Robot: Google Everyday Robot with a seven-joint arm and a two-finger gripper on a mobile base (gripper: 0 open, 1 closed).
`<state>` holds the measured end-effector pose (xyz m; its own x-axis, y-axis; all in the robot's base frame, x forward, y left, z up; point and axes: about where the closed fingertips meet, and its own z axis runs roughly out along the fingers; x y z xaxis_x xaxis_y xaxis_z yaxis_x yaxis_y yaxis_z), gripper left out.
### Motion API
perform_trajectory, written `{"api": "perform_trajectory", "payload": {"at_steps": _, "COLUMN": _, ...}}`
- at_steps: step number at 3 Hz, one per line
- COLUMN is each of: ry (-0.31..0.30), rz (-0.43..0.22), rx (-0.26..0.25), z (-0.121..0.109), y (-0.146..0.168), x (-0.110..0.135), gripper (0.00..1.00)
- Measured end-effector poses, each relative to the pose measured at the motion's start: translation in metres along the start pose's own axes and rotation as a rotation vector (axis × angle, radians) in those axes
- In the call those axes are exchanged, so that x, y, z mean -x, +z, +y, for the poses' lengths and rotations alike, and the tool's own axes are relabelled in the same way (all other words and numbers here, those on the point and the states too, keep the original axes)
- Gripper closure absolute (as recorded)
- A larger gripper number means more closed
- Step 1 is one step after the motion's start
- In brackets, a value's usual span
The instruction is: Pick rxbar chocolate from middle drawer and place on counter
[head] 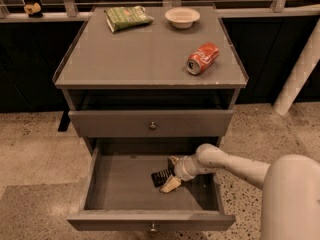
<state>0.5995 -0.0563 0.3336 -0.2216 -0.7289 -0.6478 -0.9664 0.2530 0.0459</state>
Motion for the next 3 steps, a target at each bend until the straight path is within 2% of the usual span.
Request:
{"api": "perform_trajectory", "payload": {"at_steps": 2, "ry": 0.0, "rz": 0.0, "rx": 0.0, "z": 0.0001, "y": 0.0001, "x": 0.0, "gripper": 0.35}}
{"api": "perform_trajectory", "payload": {"at_steps": 3, "ry": 0.0, "rz": 0.0, "rx": 0.0, "z": 0.0001, "y": 0.0001, "x": 0.0, "gripper": 0.38}}
